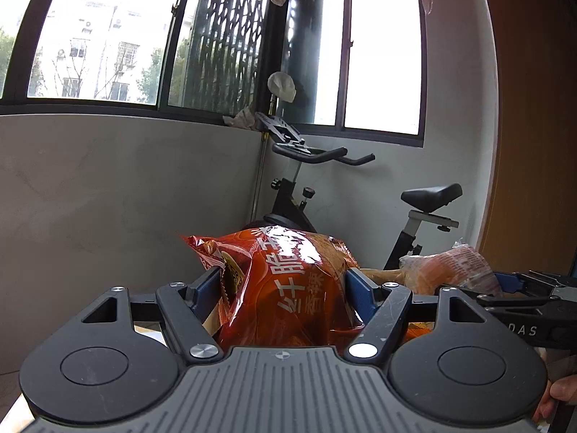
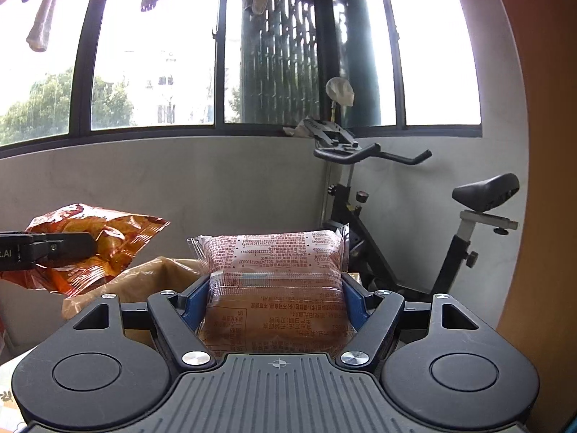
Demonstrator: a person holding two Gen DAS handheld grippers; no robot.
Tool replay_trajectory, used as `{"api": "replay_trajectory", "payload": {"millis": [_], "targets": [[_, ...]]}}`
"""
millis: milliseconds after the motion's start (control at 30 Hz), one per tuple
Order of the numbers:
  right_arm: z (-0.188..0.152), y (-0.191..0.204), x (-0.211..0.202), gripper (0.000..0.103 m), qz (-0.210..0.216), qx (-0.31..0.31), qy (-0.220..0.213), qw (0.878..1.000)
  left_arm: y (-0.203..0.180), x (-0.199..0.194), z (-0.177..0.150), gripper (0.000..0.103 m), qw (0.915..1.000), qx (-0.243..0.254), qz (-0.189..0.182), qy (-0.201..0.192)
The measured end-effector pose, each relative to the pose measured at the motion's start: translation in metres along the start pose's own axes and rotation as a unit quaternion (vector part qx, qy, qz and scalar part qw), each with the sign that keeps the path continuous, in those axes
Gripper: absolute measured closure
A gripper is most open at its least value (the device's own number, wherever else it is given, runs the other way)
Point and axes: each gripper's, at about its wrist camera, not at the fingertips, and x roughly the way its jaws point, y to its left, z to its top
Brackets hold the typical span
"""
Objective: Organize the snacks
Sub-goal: 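Carry both bags over the box and release them inside, then move both open tools back from the box toward the snack pile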
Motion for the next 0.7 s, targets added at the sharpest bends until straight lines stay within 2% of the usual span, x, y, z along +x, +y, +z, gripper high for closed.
{"api": "replay_trajectory", "payload": {"millis": [167,300,467,533,700], "targets": [[-0.008,0.005,0.037,0.033,-0.006,-0.008,0.042,0.999,0.005,0.032,-0.003,0.027,0.9995,0.0,-0.003,0.03],[-0.02,0.003,0.049,0.033,-0.02,0.01,0.069,0.997,0.006,0.042,-0.007,0.027,0.9986,0.014,0.008,0.051],[-0.024,0.002,0.049,0.029,-0.019,0.009,0.085,0.996,0.003,0.05,-0.016,0.025,0.9965,0.032,-0.008,0.076],[-0.023,0.004,0.045,0.027,-0.022,0.006,0.082,0.996,0.003,0.05,-0.017,0.019,0.9961,0.04,-0.005,0.078],[-0.019,-0.001,0.031,0.027,-0.024,0.023,0.085,0.996,0.014,0.038,-0.012,0.018,0.9967,0.02,-0.007,0.078]]}}
